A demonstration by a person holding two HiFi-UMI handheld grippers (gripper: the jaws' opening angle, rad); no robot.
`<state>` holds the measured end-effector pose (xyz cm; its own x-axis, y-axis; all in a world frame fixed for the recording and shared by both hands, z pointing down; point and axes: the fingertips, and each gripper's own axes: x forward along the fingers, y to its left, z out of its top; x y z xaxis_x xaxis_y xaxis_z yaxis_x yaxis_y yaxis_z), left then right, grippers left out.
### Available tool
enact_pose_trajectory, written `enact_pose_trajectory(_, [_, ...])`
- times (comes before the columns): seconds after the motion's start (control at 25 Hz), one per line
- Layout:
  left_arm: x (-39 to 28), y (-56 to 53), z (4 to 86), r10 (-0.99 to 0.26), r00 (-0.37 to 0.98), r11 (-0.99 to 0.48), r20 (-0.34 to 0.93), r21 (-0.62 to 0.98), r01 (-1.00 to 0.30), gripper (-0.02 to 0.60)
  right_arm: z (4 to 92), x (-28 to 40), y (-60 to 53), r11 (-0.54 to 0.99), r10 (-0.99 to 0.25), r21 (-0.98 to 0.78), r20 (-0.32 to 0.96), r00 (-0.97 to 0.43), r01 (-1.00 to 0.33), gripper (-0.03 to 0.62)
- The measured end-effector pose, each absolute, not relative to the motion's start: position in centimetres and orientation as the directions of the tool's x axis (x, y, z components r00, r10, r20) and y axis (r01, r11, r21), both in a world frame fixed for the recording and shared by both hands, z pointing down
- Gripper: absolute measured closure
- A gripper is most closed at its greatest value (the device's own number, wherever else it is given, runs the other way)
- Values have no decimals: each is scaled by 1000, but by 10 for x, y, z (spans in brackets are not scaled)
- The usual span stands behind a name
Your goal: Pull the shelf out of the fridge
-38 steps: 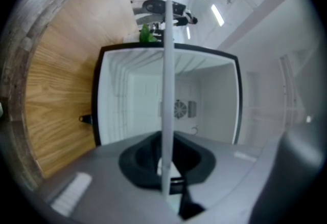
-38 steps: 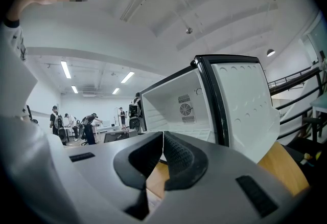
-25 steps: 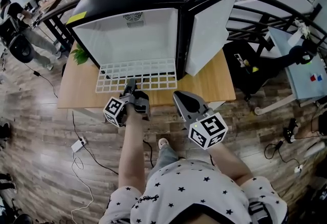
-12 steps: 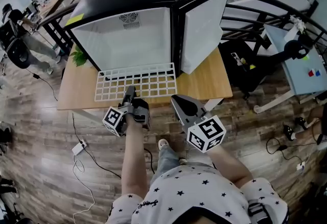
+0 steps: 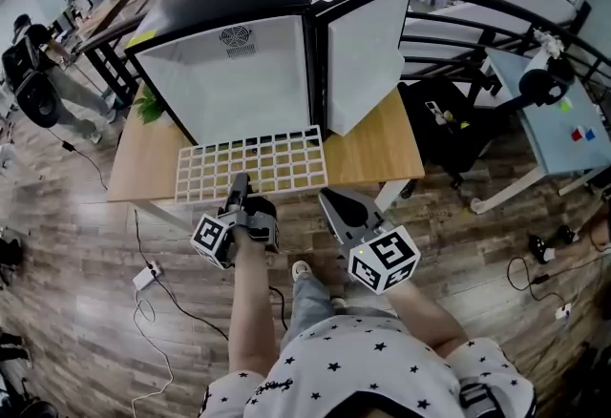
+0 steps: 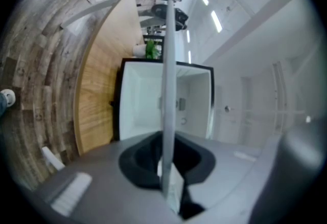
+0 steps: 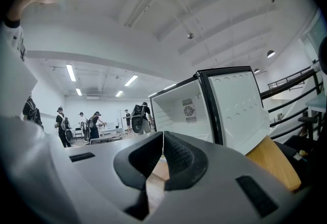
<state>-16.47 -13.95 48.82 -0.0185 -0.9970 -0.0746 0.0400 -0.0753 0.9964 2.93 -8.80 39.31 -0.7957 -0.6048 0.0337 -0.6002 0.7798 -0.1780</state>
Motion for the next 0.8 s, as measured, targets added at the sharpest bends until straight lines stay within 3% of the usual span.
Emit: enact_pose_trajectory(0.8, [-138,-73,474,-994,-51,-99,-96,993,61,551,390,51,-32,803,-579,-157,26,-815,-575,572])
